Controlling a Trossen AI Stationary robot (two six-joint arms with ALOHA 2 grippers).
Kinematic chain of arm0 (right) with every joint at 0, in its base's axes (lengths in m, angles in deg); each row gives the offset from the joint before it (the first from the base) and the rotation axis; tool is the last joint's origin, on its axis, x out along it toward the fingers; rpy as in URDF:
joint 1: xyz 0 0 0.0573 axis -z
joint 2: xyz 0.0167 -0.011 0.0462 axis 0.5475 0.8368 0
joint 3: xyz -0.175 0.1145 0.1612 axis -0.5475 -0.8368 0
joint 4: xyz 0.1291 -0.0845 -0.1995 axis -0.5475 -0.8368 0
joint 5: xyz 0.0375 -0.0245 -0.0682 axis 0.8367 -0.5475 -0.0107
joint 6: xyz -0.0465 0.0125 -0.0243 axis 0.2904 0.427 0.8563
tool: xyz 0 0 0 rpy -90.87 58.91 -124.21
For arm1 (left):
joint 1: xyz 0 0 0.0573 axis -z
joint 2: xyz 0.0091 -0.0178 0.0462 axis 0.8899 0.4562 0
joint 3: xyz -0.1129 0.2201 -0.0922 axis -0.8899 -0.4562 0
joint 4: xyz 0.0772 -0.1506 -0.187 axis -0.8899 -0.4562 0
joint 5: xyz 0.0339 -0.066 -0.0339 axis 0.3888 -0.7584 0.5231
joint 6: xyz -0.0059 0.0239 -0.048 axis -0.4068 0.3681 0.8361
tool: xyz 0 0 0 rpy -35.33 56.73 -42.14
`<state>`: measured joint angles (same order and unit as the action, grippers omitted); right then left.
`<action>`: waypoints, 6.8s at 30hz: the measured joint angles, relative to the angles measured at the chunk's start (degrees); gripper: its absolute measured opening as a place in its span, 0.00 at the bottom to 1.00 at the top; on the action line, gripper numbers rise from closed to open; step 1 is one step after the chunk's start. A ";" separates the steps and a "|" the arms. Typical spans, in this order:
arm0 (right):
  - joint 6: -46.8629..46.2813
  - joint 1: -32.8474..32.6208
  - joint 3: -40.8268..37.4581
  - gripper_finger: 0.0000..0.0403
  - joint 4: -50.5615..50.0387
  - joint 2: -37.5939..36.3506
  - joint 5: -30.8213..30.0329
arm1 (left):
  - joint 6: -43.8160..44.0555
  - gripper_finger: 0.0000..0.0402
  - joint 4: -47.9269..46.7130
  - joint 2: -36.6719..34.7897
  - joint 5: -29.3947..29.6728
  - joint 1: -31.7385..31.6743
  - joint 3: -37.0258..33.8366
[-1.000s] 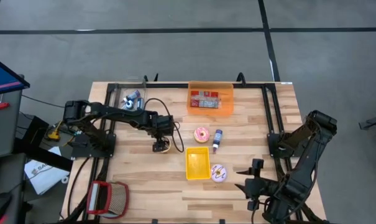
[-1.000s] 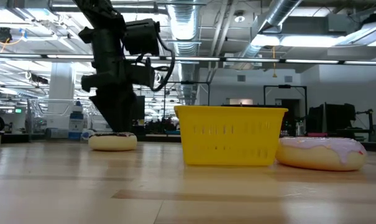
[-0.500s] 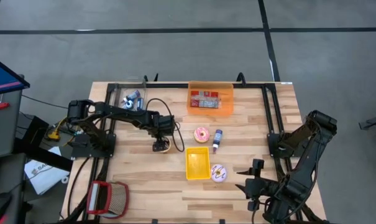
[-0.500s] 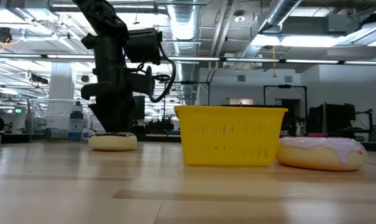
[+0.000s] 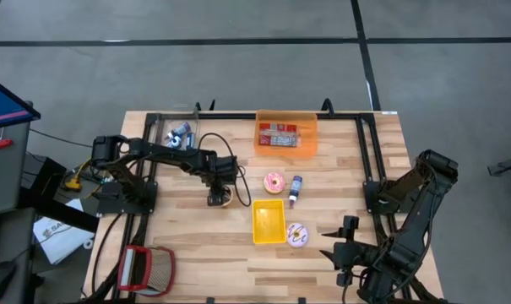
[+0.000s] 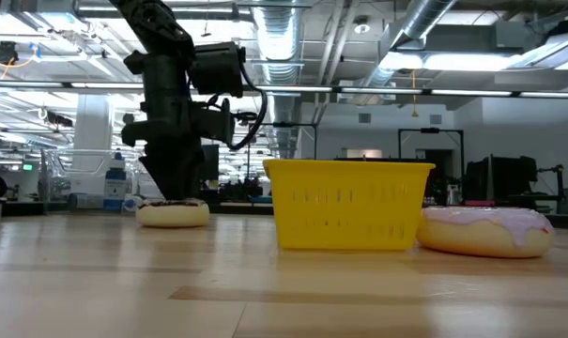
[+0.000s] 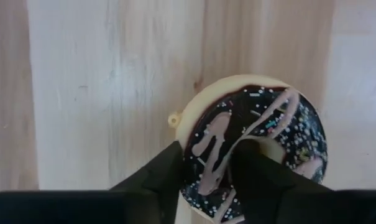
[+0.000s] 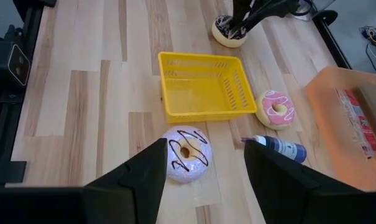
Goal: Pick & Place Food Item
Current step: Put the black donut into the yellow bin, then put the purple donut into the yellow bin
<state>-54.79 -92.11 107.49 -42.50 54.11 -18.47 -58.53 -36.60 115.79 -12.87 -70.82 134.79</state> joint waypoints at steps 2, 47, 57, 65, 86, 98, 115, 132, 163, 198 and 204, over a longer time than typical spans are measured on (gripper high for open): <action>0.01 0.00 0.00 0.51 -0.03 0.00 0.01 | -0.38 0.28 -0.52 0.00 -0.52 0.09 0.98; -1.52 -2.30 0.02 0.51 -3.13 -2.99 0.11 | -6.10 0.25 -15.21 22.50 -9.35 9.52 47.96; -2.59 -2.62 0.02 0.51 -3.90 -2.99 -0.14 | -7.61 0.25 -12.08 24.98 -9.42 9.22 47.89; -2.94 -2.47 0.02 0.51 -4.71 -2.97 -0.40 | -8.07 0.25 -12.15 25.68 -9.33 9.03 47.80; -2.98 -2.52 0.00 0.51 -5.33 -2.93 -1.51 | -10.54 0.25 -13.57 29.88 -8.91 8.93 47.73; -2.98 -2.56 0.00 0.51 -4.77 -2.93 -1.51 | -11.06 0.33 -13.78 29.88 -8.89 8.90 47.76; -2.98 -2.56 0.02 0.51 -4.38 -2.93 -1.51 | -12.41 0.45 -14.77 26.97 -7.46 9.07 47.86; -6.32 -1.82 -10.69 0.51 6.30 -2.23 -1.50 | -1.37 0.42 -10.76 -8.25 9.12 18.15 29.29; -2.34 36.35 -16.25 0.54 23.21 -0.48 46.93 | -17.03 0.41 34.48 -43.93 51.28 53.52 -8.81; -1.87 34.38 -16.22 0.55 25.98 10.38 43.28 | -18.43 0.41 33.91 -45.59 52.28 55.69 -8.81; -1.46 34.29 -16.22 0.55 26.00 10.38 43.19 | -18.43 0.41 33.91 -45.59 52.28 55.69 -8.81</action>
<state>-56.25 -57.82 91.27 -16.50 64.50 24.72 -76.96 -2.69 70.19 39.42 -15.13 125.98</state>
